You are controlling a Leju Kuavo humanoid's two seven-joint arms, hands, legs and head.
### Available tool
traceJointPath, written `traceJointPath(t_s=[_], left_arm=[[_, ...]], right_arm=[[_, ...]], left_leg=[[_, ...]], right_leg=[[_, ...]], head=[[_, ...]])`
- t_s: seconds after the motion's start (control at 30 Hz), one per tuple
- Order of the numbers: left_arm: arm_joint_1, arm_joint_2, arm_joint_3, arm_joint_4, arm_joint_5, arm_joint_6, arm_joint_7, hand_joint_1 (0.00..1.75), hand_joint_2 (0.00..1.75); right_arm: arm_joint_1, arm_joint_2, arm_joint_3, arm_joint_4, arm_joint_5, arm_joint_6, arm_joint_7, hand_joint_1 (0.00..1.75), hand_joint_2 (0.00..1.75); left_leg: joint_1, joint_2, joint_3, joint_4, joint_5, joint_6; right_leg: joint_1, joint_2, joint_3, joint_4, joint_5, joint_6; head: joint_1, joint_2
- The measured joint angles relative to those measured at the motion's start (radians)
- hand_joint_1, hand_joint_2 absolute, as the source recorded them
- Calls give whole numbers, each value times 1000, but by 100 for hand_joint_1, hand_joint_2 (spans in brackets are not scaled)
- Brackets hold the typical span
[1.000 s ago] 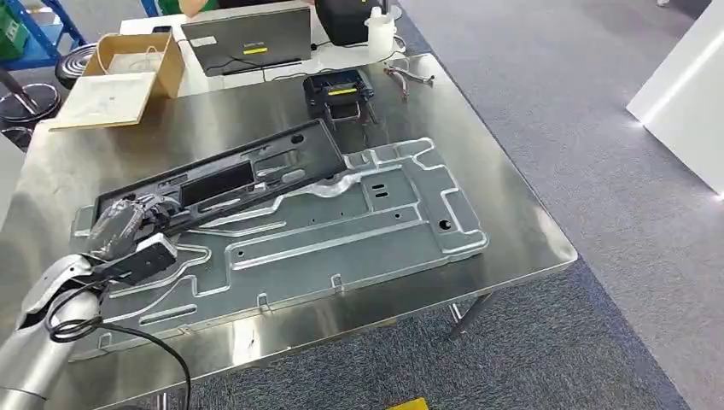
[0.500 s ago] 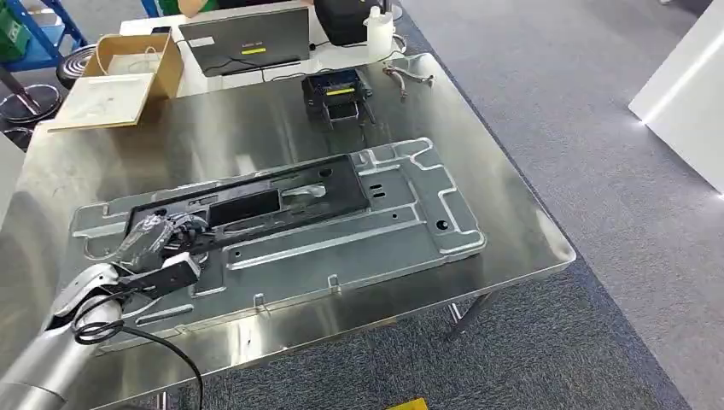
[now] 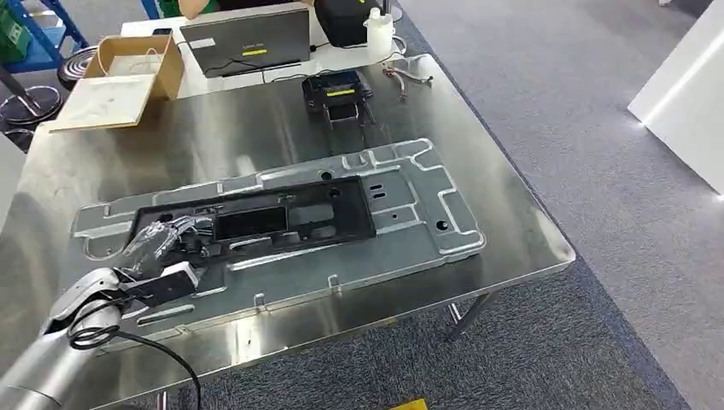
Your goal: Take the parts from the cabinet and place them on the table.
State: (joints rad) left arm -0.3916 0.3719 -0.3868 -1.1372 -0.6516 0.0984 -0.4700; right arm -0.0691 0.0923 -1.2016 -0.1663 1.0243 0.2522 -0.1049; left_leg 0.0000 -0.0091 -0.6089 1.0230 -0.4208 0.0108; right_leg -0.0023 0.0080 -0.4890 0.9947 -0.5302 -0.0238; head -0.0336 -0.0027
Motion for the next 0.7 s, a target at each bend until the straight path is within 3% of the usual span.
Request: traceJointPath(t_s=[0.07, 0.1, 0.23, 0.37, 0.7], left_arm=[[3, 0, 0, 0, 2, -1, 3, 0, 175], [3, 0, 0, 0, 5, -5, 6, 0, 0], [7, 0, 0, -2, 11, -3, 35, 0, 0], [27, 1, 19, -38, 17, 40, 60, 0, 0], [46, 31, 73, -235, -6, 96, 91, 0, 0]], right_arm=[[0, 0, 0, 0, 0, 0, 0, 0, 0], [0, 0, 0, 0, 0, 0, 0, 0, 0], [0, 0, 0, 0, -2, 0, 0, 0, 0], [1, 0, 0, 0, -5, -1, 0, 0, 0], [1, 0, -1, 0, -9, 0, -3, 0, 0]], left_leg=[[0, 0, 0, 0, 0, 0], [0, 0, 0, 0, 0, 0], [0, 0, 1, 0, 0, 0], [0, 0, 1, 0, 0, 0], [0, 0, 1, 0, 0, 0]], right_leg=[[0, 0, 0, 0, 0, 0], [0, 0, 0, 0, 0, 0], [0, 0, 1, 0, 0, 0], [0, 0, 1, 0, 0, 0], [0, 0, 1, 0, 0, 0]], head=[[0, 0], [0, 0], [0, 0], [0, 0], [0, 0]])
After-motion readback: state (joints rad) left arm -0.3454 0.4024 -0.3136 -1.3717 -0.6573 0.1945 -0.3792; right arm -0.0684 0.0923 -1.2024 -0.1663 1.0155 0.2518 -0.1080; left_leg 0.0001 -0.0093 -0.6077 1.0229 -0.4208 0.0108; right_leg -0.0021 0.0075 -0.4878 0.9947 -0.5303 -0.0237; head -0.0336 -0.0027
